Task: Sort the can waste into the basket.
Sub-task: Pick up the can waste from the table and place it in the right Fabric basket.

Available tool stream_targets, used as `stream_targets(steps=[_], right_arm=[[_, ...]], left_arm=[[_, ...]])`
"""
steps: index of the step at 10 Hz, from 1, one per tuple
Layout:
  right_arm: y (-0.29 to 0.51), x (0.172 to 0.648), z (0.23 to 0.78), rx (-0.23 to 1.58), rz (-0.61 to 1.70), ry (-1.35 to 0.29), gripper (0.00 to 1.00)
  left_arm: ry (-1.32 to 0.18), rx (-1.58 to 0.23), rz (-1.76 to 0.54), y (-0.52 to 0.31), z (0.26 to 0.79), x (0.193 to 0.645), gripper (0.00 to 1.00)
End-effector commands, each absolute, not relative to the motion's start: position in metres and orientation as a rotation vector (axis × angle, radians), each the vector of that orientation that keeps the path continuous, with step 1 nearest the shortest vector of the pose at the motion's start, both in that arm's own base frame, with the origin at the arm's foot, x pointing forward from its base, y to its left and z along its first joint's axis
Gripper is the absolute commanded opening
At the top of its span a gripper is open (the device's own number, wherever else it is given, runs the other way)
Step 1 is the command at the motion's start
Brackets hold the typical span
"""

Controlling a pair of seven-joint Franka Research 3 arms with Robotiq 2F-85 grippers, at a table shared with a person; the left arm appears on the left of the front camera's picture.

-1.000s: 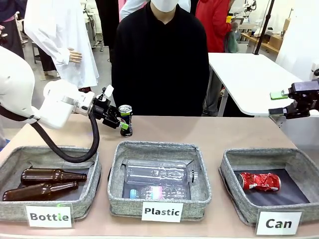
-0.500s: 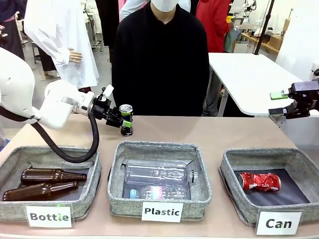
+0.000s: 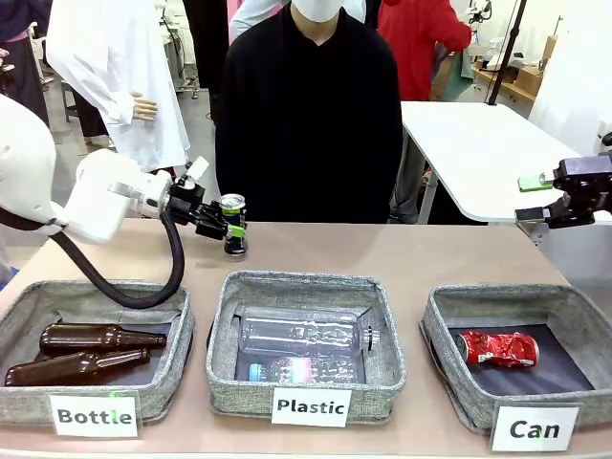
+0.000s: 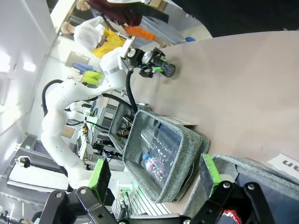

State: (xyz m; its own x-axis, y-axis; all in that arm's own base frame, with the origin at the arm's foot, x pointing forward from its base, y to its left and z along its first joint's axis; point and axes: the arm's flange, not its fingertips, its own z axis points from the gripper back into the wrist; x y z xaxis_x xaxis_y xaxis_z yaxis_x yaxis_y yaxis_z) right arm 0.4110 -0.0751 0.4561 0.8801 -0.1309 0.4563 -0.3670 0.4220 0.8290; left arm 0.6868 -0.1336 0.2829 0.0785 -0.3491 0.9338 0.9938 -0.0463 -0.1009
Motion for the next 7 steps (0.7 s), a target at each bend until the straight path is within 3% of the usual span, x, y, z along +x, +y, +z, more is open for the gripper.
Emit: stream_targets(steps=[1, 4, 7], right_arm=[[-0.076, 0.409, 0.457, 1.137, 0.170, -0.505, 1.00], [-0.076, 0.409, 0.457, 1.137, 0.170, -0.505, 1.00], [-0.076, 0.409, 0.457, 1.137, 0.170, -0.505, 1.00]], left_arm=[[-0.730, -1.112, -1.301, -0.094, 0.333, 0.659, 0.00], [-0.488, -1.076, -1.336, -0.034, 0.394, 0.583, 0.00], [-0.420, -0.885, -1.484, -0.006, 0.403, 0.475, 0.00]])
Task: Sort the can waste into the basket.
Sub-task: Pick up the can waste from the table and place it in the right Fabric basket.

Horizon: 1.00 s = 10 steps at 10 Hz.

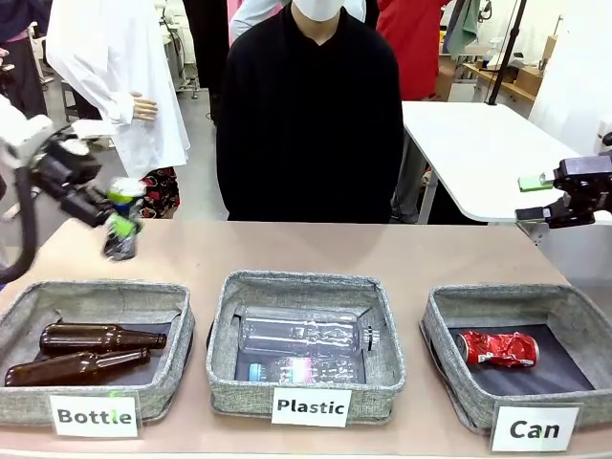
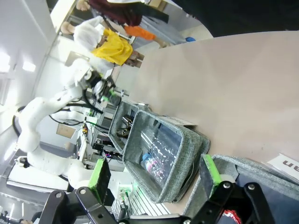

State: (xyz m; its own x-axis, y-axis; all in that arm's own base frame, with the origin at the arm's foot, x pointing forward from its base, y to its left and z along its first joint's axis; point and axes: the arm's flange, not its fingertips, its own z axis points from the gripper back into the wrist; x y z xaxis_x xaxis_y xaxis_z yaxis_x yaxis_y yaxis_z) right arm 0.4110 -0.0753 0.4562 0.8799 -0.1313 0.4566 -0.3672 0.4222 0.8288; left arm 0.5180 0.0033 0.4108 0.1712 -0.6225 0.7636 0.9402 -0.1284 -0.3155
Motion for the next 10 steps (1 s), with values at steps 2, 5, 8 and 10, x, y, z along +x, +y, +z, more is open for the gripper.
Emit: stream_targets(steps=[2, 5, 8, 10], right_arm=[[-0.076, 0.409, 0.457, 1.137, 0.170, -0.505, 1.00], [-0.076, 0.409, 0.457, 1.137, 0.170, -0.505, 1.00], [-0.075, 0.411, 0.456, 1.138, 0.156, -0.500, 1.00], [-0.062, 0.380, 0.513, 0.872, 0.202, -0.432, 1.00]], left_arm=[[-0.532, -0.732, -1.497, -0.007, 0.382, 0.444, 0.00], [-0.434, -0.815, -1.507, 0.003, 0.391, 0.452, 0.00], [-0.581, -0.784, -1.425, -0.018, 0.384, 0.442, 0.35], [-0.711, -0.774, -1.481, -0.093, 0.446, 0.413, 0.35]])
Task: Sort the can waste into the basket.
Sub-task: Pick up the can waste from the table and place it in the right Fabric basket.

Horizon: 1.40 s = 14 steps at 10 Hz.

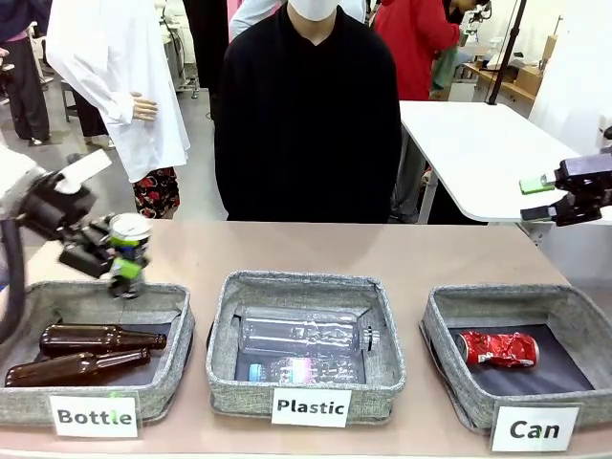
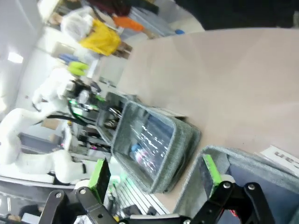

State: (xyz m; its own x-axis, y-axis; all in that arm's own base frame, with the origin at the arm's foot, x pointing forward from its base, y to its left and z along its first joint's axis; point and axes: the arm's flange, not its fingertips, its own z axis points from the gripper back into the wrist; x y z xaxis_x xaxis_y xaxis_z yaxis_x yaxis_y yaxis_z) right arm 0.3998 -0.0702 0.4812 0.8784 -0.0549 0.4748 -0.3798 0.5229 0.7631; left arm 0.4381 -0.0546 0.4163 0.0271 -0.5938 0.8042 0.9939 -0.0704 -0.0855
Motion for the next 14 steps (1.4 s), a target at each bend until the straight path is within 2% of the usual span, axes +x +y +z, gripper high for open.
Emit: stream_targets(steps=[1, 2, 4, 5, 6, 7, 8, 10, 12, 13, 14], right_arm=[[-0.071, 0.366, 0.528, 0.737, 0.190, -0.365, 1.00], [-0.089, 0.347, 0.543, 0.684, 0.142, -0.343, 1.00], [-0.147, 0.304, 0.578, 0.577, 0.089, -0.423, 1.00], [-0.176, 0.281, 0.589, 0.532, 0.021, -0.451, 1.00], [-0.198, 0.264, 0.590, 0.489, -0.011, -0.455, 1.00], [-0.215, 0.249, 0.587, 0.479, -0.052, -0.478, 1.00], [-0.229, 0.237, 0.583, 0.520, -0.095, -0.545, 1.00], [-0.247, 0.211, 0.564, 0.564, -0.122, -0.587, 1.00], [-0.259, 0.201, 0.549, 0.602, -0.120, -0.604, 1.00], [-0.256, 0.208, 0.565, 0.564, -0.119, -0.563, 1.00], [-0.256, 0.208, 0.565, 0.564, -0.119, -0.563, 1.00]], left_arm=[[-0.719, -0.876, -1.513, -0.138, 0.474, 0.400, 0.35], [-0.701, -0.902, -1.549, -0.180, 0.489, 0.392, 0.35], [-0.704, -0.943, -1.472, -0.281, 0.503, 0.401, 0.35], [-0.615, -0.953, -1.516, -0.345, 0.506, 0.411, 0.35], [-0.581, -0.936, -1.551, -0.404, 0.502, 0.420, 0.35], [-0.513, -1.021, -1.573, -0.464, 0.494, 0.432, 0.35], [-0.484, -1.026, -1.562, -0.532, 0.484, 0.442, 0.35], [-0.330, -0.933, -1.586, -0.666, 0.444, 0.456, 0.35], [-0.251, -0.880, -1.567, -0.722, 0.419, 0.482, 0.35], [-0.227, -0.900, -1.643, -0.717, 0.422, 0.492, 0.35], [-0.314, -0.860, -1.557, -0.664, 0.376, 0.415, 0.35]])
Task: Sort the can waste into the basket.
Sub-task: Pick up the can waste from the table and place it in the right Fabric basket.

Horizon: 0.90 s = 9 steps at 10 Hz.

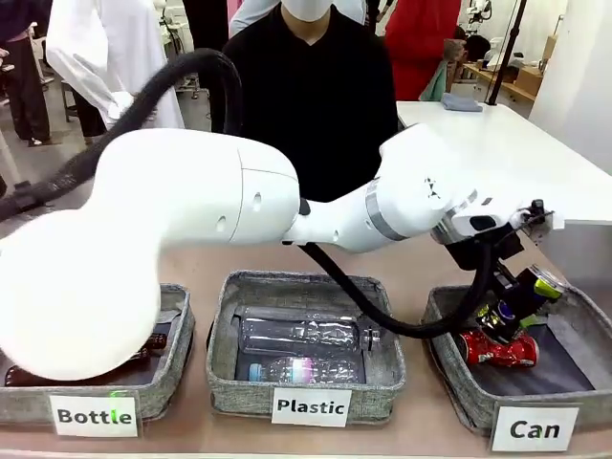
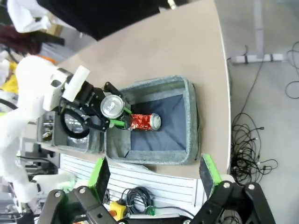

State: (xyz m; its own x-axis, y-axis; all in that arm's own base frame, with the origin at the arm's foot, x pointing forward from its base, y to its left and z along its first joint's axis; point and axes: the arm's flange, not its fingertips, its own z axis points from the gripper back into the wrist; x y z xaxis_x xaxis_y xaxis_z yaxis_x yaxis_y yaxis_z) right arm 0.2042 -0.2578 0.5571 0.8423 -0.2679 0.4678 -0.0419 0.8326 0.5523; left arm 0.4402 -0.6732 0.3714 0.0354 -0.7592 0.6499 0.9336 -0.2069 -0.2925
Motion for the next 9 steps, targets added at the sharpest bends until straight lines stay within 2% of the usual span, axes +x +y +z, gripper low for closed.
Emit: stream_targets(steps=[1, 2, 3, 5, 6, 7, 8, 9], right_arm=[[-0.256, 0.208, 0.565, 0.564, -0.119, -0.563, 1.00], [-0.256, 0.208, 0.565, 0.564, -0.119, -0.563, 1.00], [-0.256, 0.208, 0.565, 0.564, -0.119, -0.563, 1.00], [-0.256, 0.208, 0.565, 0.564, -0.119, -0.563, 1.00], [-0.256, 0.208, 0.565, 0.564, -0.119, -0.563, 1.00], [-0.256, 0.208, 0.565, 0.564, -0.119, -0.563, 1.00], [-0.256, 0.208, 0.565, 0.564, -0.119, -0.563, 1.00], [-0.256, 0.208, 0.565, 0.564, -0.119, -0.563, 1.00]], left_arm=[[-0.314, -0.860, -1.557, -0.664, 0.376, 0.415, 0.35], [-0.314, -0.860, -1.557, -0.664, 0.376, 0.415, 0.35], [-0.283, -0.848, -1.569, -0.675, 0.371, 0.436, 0.35], [-0.289, -0.859, -1.596, -0.673, 0.369, 0.431, 0.35], [-0.267, -0.866, -1.621, -0.671, 0.369, 0.432, 0.92], [-0.287, -0.879, -1.612, -0.669, 0.371, 0.430, 0.93], [-0.293, -0.887, -1.612, -0.665, 0.373, 0.429, 1.00], [-0.302, -0.901, -1.613, -0.659, 0.377, 0.427, 0.97]])
